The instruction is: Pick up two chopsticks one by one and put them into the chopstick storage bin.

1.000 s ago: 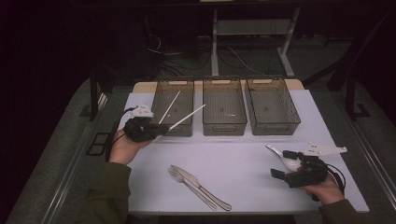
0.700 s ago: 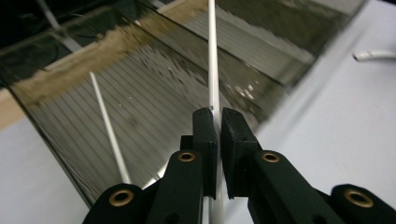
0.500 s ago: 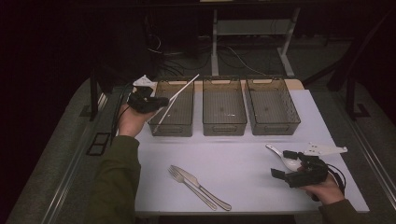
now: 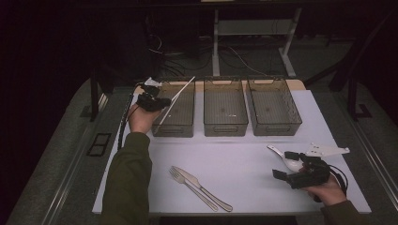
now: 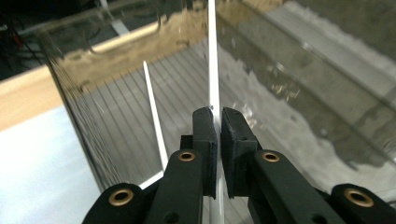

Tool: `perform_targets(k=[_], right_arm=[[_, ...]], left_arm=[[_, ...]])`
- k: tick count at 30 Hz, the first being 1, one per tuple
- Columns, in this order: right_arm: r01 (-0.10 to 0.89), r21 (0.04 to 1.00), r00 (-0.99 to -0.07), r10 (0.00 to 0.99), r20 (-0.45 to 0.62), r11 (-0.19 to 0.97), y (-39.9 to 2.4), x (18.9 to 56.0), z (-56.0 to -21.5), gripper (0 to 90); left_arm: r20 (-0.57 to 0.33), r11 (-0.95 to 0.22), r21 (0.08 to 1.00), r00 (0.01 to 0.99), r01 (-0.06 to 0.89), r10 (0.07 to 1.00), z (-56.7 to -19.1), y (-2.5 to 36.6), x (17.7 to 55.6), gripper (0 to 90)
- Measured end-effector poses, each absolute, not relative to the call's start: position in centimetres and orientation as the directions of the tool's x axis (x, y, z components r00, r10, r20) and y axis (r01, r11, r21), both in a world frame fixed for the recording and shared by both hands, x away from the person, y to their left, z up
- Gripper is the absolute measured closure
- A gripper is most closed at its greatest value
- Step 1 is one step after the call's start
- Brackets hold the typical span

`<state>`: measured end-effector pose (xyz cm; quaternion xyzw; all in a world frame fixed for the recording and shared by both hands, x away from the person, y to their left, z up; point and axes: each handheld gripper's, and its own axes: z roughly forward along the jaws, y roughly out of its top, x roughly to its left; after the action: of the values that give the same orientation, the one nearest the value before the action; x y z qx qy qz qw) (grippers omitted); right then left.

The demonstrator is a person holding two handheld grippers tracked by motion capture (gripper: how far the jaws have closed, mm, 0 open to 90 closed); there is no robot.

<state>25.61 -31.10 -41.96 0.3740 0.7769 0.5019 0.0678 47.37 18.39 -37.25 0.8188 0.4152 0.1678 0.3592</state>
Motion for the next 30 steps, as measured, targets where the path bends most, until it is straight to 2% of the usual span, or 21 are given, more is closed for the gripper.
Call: perform_targets(k=[11, 19, 26, 30], right_arm=[[0.513, 0.831, -0.711, 0.65, 0.269, 0.217, -31.1, 25.6, -42.0, 3.5], [0.512, 0.83, -0.712, 0.648, 0.268, 0.22, -31.1, 25.6, -42.0, 3.5], [0.512, 0.83, -0.712, 0.649, 0.267, 0.221, -31.0, 25.6, -42.0, 3.5], [0.513, 0.829, -0.71, 0.652, 0.265, 0.221, -31.1, 25.6, -42.0, 3.5]], left_arm=[[-0.053, -0.373, 0.696, 0.562, 0.613, 0.825, -39.3, 18.4, 47.4, 82.9], [-0.075, -0.352, 0.733, 0.584, 0.582, 0.808, -38.2, 18.1, 46.8, 71.3], [-0.079, -0.373, 0.759, 0.644, 0.534, 0.76, -37.0, 17.7, 45.5, 56.0], [-0.09, -0.375, 0.773, 0.674, 0.512, 0.734, -36.4, 17.6, 44.3, 51.1]])
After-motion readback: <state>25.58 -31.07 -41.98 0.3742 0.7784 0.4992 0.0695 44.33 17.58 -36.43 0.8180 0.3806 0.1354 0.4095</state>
